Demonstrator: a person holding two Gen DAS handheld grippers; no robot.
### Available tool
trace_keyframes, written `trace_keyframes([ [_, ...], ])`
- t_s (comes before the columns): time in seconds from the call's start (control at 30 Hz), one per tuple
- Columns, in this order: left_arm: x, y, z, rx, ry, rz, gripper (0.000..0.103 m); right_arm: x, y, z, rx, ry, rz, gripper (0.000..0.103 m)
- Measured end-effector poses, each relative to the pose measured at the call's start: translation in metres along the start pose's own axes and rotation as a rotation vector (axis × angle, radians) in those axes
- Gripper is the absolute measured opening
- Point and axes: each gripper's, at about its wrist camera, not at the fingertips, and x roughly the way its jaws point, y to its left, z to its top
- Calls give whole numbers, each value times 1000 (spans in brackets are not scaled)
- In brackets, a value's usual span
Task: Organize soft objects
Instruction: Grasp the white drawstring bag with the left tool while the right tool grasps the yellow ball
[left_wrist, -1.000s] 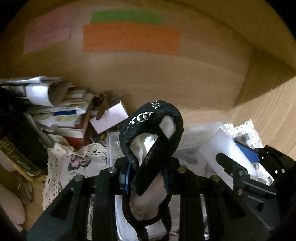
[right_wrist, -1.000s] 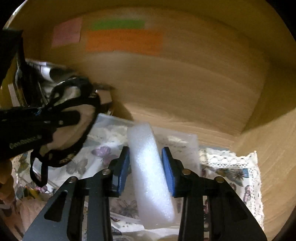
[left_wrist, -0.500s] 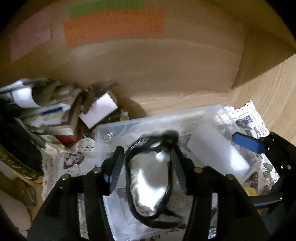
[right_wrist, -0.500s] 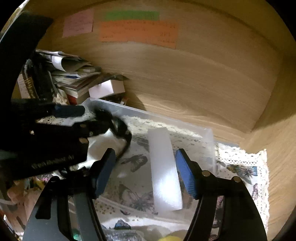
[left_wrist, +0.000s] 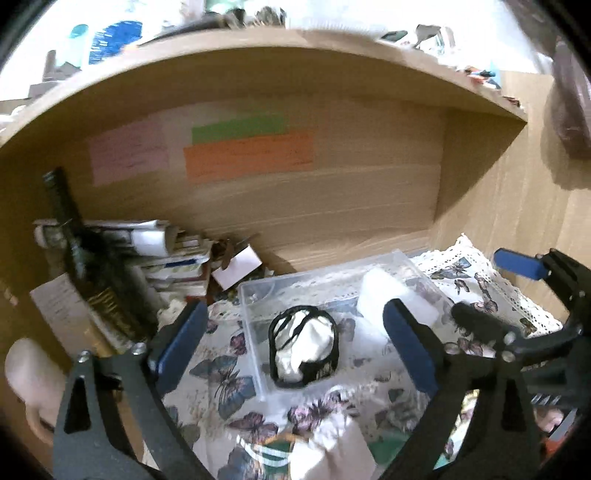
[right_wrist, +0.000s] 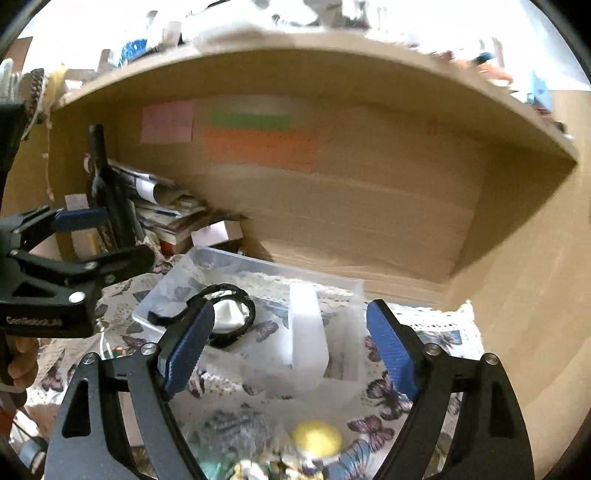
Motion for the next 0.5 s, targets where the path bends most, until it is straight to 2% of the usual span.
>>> trace_keyframes([
  [0.1,-16,3,-18,-23,7,-4,99,-14,-5,-11,19,-5,-7,83],
  [0.23,-21,8,-44,-46,34,-5,99,-18,-10,-31,49,32,-11,83],
  [0.5,14,0,-94,-78,199,-18,99,-7,-14,-76,83,140,-34,83],
])
